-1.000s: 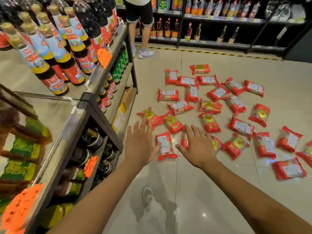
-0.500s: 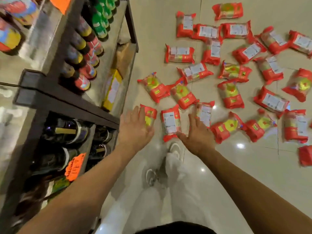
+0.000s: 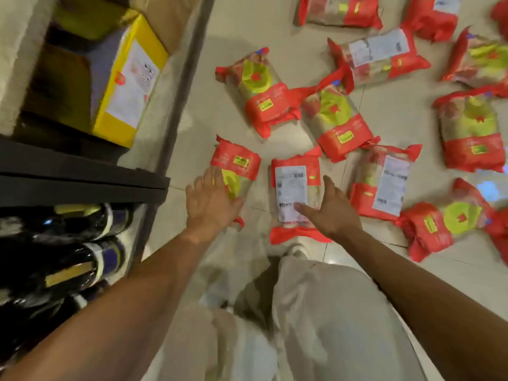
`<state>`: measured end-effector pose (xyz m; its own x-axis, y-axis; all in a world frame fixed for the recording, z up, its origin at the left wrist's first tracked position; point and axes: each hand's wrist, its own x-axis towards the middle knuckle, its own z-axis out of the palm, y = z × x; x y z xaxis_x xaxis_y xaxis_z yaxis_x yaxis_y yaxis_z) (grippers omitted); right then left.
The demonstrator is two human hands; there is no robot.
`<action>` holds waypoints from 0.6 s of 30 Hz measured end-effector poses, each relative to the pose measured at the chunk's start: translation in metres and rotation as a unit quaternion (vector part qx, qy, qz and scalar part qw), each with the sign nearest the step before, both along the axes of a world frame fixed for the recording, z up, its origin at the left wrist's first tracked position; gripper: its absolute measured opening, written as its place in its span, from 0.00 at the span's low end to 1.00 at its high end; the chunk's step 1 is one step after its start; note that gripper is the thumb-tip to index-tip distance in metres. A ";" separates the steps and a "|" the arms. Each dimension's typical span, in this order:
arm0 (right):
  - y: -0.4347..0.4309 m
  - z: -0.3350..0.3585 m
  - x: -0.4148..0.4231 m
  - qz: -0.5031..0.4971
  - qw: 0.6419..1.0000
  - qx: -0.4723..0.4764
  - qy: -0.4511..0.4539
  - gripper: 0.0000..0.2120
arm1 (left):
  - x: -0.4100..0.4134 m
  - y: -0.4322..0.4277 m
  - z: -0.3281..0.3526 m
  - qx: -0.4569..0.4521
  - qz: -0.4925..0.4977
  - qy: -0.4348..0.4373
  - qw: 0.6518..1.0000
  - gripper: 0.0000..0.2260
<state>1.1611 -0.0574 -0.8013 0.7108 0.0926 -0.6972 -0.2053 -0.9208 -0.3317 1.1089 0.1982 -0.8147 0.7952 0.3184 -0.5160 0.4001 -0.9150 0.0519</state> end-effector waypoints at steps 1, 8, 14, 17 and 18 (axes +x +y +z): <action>-0.001 -0.026 0.008 -0.012 1.000 0.006 0.013 0.52 | 0.005 0.005 -0.024 -0.003 0.018 -0.001 1.000 0.41; -0.007 -0.194 0.036 -0.137 0.987 0.069 0.043 0.63 | 0.046 0.054 -0.153 -0.089 0.203 0.063 0.973 0.52; 0.003 -0.240 0.046 -0.220 0.967 0.126 0.016 0.60 | 0.044 0.117 -0.294 -0.217 0.261 0.098 0.935 0.50; 0.014 -0.234 0.052 -0.227 0.964 0.134 0.032 0.61 | 0.048 0.111 -0.275 -0.215 0.258 0.086 0.938 0.51; 0.015 -0.231 0.053 -0.229 0.963 0.139 0.035 0.59 | 0.048 0.104 -0.260 -0.214 0.265 0.079 0.937 0.52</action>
